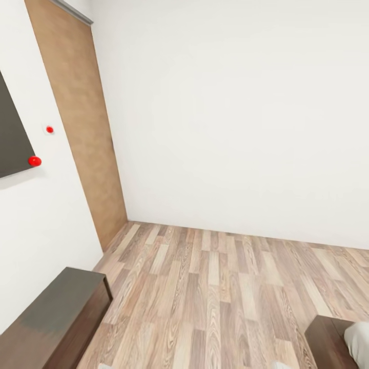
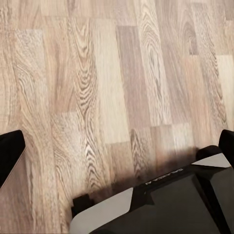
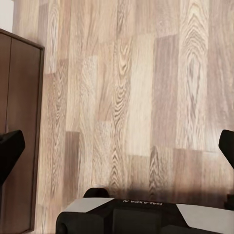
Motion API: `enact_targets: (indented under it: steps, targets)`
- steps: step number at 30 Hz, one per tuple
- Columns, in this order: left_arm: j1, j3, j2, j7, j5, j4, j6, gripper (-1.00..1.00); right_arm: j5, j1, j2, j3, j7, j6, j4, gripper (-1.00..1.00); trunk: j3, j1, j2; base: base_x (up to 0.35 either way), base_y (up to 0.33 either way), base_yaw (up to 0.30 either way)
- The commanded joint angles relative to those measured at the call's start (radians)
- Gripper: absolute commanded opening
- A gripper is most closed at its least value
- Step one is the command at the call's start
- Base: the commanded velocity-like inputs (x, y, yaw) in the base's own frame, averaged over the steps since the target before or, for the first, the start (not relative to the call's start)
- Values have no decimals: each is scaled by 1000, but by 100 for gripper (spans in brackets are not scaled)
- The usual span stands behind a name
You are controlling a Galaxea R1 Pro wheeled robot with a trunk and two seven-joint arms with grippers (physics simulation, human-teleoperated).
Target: In the bedroom, move the book from the bed onto either nightstand, and place the two sandals side by side next to the bed.
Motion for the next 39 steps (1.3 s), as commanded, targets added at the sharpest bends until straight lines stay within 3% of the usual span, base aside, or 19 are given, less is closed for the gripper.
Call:
enact_targets:
  steps: [1, 32, 39]
  targets:
    - [-1, 8, 0, -2, -11, 0, -4, 100, -6, -1, 0, 9, 3, -4, 1, 100, -2, 1, -2, 325, 0, 0]
    - [-1, 8, -6, -4, -11, 0, -4, 100, -5, -1, 1, 13, 3, -5, -1, 100, -2, 1, -2, 325, -10, 0]
    - [-1, 8, -6, -4, -11, 0, -4, 100, -5, -1, 1, 15, 3, -5, -2, 100, -2, 1, -2, 317, 0, -172]
